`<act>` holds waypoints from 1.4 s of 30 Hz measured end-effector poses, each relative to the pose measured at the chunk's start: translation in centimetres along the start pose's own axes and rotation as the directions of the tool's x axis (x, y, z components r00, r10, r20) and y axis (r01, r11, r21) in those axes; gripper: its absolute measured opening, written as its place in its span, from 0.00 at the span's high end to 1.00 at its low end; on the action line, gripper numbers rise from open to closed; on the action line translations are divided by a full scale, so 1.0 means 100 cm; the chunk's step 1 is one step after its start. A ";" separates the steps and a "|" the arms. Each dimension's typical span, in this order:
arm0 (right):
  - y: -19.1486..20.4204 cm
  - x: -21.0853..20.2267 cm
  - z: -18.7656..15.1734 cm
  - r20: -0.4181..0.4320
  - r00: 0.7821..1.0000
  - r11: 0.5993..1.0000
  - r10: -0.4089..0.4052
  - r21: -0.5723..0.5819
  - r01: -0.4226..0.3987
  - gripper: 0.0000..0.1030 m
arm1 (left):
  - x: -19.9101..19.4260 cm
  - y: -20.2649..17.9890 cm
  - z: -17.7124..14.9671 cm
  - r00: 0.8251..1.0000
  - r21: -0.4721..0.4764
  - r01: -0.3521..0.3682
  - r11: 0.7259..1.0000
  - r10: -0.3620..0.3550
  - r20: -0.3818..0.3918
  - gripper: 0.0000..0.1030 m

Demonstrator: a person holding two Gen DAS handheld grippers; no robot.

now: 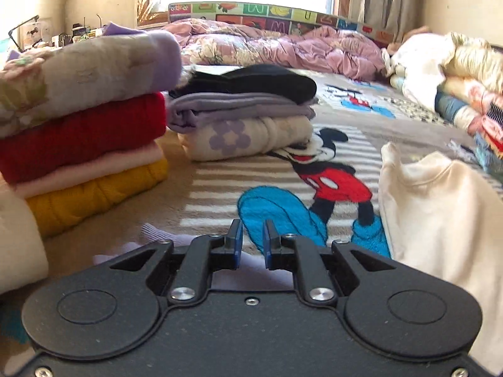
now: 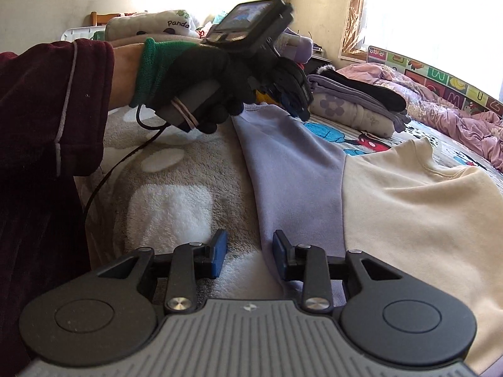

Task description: Fold clothes

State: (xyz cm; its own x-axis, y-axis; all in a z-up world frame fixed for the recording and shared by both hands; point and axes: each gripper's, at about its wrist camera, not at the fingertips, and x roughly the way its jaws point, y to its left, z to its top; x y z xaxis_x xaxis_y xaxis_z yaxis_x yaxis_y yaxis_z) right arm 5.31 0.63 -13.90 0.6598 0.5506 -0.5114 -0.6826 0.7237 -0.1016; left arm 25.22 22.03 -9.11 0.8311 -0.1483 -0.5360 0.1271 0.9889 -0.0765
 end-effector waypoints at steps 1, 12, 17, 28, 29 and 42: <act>0.000 0.000 -0.001 0.004 1.000 1.000 -0.001 0.004 0.001 0.66 | -0.008 0.004 0.000 1.000 -0.010 0.023 1.000 -0.022 0.006 0.89; 0.010 -0.001 -0.001 0.018 0.999 0.998 -0.032 -0.052 0.033 0.66 | 0.013 -0.041 -0.028 0.980 0.171 0.152 0.973 -0.126 -0.156 0.86; 0.013 0.000 0.000 0.018 0.999 0.995 -0.044 -0.090 0.046 0.66 | 0.027 -0.022 -0.022 0.992 0.079 0.041 0.996 -0.031 -0.119 0.78; 0.017 -0.001 -0.003 0.018 0.998 0.994 -0.053 -0.090 0.055 0.66 | 0.004 0.046 -0.016 0.983 -0.172 -0.183 0.968 0.184 -0.011 0.86; 0.017 -0.001 -0.003 0.018 0.998 0.994 -0.054 -0.091 0.055 0.66 | 0.000 0.050 -0.017 0.988 -0.196 -0.154 0.968 0.157 -0.001 0.86; 0.020 -0.001 -0.003 0.018 0.998 0.992 -0.065 -0.108 0.067 0.66 | 0.017 0.044 -0.024 0.978 -0.159 -0.206 0.966 0.200 -0.055 0.72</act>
State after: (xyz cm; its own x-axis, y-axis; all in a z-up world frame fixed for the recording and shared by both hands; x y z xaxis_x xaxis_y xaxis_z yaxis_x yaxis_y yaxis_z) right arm 3.80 1.85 -14.33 0.7084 0.5098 -0.4882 -0.6670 0.7098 -0.2266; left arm 25.85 26.11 -12.38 0.8088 0.0528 -0.5857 -0.1347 0.9861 -0.0971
